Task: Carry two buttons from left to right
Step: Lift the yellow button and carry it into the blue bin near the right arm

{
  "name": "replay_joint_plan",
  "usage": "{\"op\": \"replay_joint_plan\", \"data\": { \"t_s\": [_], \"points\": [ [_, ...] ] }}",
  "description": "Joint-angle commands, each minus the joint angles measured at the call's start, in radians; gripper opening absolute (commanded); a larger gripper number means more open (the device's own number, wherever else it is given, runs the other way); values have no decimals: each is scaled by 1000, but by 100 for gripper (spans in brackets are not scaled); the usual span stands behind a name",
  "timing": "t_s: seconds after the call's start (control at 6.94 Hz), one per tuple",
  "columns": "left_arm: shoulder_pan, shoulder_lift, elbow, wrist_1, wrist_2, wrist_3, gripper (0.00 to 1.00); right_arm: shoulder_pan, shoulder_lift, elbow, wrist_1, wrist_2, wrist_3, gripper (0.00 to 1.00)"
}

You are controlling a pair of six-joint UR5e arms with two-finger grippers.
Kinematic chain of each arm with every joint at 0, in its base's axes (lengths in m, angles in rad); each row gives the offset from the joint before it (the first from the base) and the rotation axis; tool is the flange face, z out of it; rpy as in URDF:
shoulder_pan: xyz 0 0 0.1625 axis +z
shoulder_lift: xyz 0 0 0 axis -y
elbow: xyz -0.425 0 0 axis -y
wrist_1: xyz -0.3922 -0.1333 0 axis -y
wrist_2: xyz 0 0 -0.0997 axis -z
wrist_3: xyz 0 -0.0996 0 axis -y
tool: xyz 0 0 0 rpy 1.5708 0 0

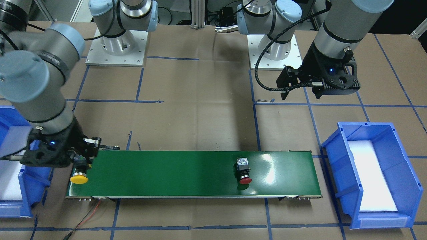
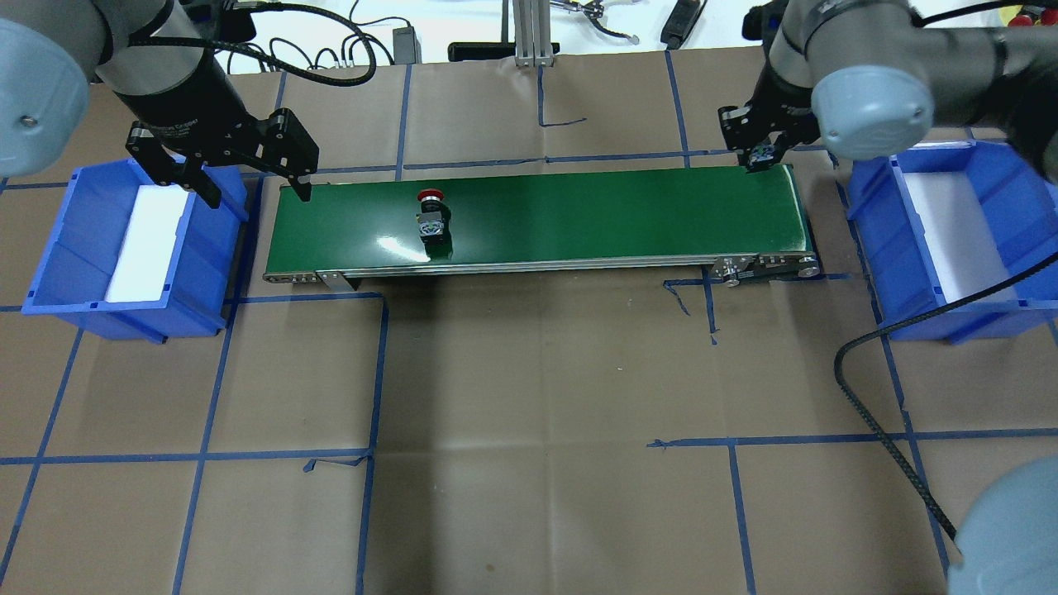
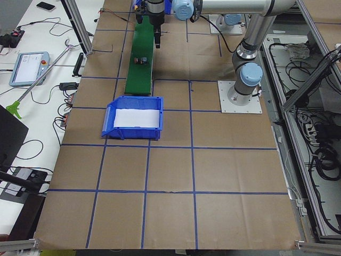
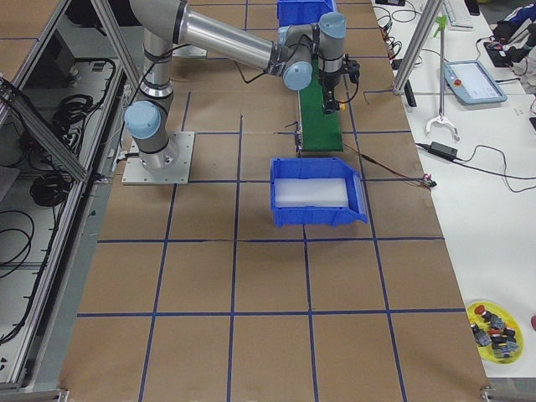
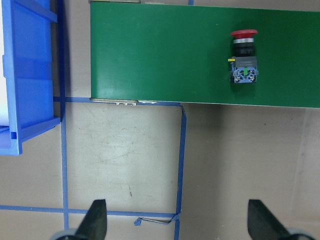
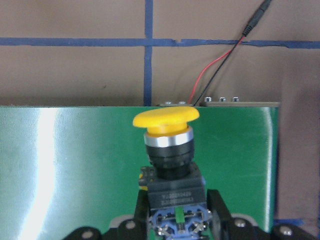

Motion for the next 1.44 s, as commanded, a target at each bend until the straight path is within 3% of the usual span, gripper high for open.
{"op": "replay_joint_plan", "data": {
  "t_s": [0.0,0.29,0.43,0.58,0.72,1.3],
  "points": [
    [0,0,0,0,0,-1,100,-214,-70,-22,132,3,-196,4],
    [-2,0,-2,0,0,-1,100,-399,-78,-1,148,7,-394,2],
    [-2,0,-2,0,0,-1,100,-432,-79,78,92,14,-447,2],
    [-2,0,-2,0,0,-1,100,-459,-79,167,-56,17,-464,2],
    [-2,0,-2,0,-2,-1,100,-485,-79,233,-128,61,-508,2],
    [-2,0,-2,0,-2,-2,100,-502,-50,386,-330,68,-518,4]
  ]
}}
